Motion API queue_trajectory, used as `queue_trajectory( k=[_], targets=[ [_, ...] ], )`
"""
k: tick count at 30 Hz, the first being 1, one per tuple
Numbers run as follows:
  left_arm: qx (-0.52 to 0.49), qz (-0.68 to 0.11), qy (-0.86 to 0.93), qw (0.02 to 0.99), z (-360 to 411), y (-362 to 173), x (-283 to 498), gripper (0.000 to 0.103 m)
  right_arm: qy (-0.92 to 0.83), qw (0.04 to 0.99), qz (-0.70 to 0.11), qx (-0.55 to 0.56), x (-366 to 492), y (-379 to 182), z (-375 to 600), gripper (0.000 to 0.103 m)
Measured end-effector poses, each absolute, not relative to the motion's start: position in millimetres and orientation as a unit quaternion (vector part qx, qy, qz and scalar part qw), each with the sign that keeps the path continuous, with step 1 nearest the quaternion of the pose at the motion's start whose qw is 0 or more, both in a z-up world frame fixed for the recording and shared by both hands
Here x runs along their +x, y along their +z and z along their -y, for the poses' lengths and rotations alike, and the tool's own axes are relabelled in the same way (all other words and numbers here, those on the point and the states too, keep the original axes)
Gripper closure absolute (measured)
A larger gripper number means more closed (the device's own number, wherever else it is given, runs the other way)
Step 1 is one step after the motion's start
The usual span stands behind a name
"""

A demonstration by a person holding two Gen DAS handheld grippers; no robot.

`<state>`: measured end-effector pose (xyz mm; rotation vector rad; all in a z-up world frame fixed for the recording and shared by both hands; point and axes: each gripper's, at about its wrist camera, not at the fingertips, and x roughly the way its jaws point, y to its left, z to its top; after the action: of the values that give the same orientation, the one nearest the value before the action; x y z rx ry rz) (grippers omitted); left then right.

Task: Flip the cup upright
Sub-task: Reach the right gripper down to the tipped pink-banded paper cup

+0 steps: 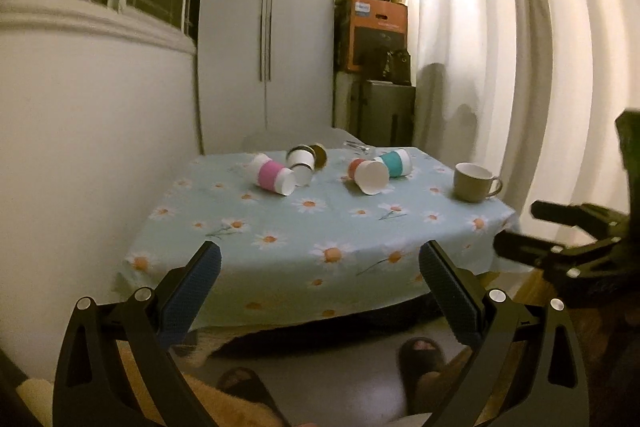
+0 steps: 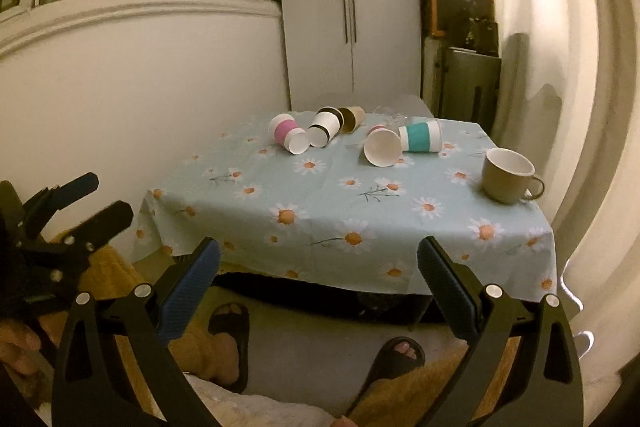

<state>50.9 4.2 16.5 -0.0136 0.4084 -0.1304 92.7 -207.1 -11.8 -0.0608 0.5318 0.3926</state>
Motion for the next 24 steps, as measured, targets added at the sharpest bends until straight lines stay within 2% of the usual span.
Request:
queue_trajectory(
  k=[7, 12, 15, 24],
  targets=[
    [-0.046, -0.238, -0.045, 0.969, -37, 34, 115, 0.006, 0.256, 0.920, -0.296, -0.030, 148, 1, 197, 0.005],
    [-0.147, -0.260, -0.042, 0.953, -79, 41, 174, 0.006, 0.280, 0.901, -0.326, -0.065, 200, 5, 178, 0.005],
    [-0.174, -0.268, -0.051, 0.946, -91, 42, 203, 0.006, 0.301, 0.889, -0.336, -0.082, 232, 11, 164, 0.005],
    [-0.236, -0.345, -0.067, 0.906, -122, 23, 278, 0.007, 0.332, 0.864, -0.365, -0.104, 339, 35, 115, 0.005]
  ],
)
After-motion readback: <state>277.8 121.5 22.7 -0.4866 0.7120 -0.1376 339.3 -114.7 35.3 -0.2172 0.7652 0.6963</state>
